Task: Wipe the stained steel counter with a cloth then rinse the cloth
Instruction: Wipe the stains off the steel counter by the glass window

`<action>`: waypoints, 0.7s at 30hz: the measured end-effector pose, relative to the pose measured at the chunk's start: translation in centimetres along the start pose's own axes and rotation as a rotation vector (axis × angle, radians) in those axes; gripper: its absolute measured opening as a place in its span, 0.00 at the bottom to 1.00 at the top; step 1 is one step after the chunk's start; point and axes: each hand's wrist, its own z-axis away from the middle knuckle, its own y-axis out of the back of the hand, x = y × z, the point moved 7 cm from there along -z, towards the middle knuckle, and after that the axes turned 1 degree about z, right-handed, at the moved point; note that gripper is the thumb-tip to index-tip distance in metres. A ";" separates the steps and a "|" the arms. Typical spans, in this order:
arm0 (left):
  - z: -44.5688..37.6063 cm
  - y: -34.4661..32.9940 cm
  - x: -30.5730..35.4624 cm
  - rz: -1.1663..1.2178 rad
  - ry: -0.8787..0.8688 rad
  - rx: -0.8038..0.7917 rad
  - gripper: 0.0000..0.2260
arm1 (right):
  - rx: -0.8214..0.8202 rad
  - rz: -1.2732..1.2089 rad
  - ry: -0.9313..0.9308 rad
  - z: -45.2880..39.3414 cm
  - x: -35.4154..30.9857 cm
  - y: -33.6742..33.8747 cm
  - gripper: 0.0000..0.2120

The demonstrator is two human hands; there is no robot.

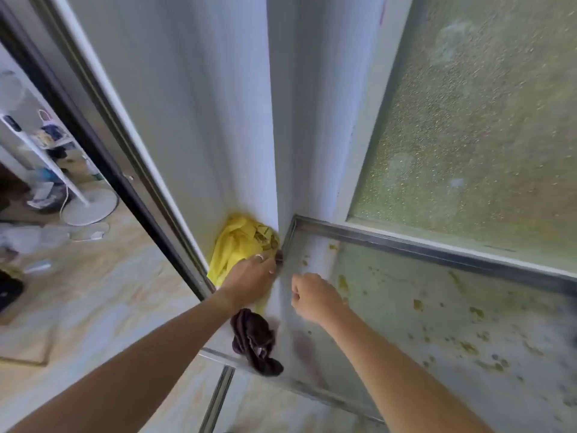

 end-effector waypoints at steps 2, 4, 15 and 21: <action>1.1 -2.2 -1.7 -0.027 -0.016 -0.050 0.12 | -0.045 -0.046 -0.021 -0.5 -0.8 -4.6 0.06; 2.6 -4.8 -3.9 -0.022 -0.012 -0.106 0.14 | -0.086 -0.073 -0.014 -0.5 -2.3 -10.2 0.16; 4.4 -11.3 -4.4 0.044 -0.428 -0.006 0.14 | 0.203 -0.011 -0.365 0.2 1.0 -16.5 0.29; 2.9 -19.4 -2.9 0.055 -0.127 -0.267 0.29 | 0.217 0.102 -0.191 0.4 7.0 -15.7 0.28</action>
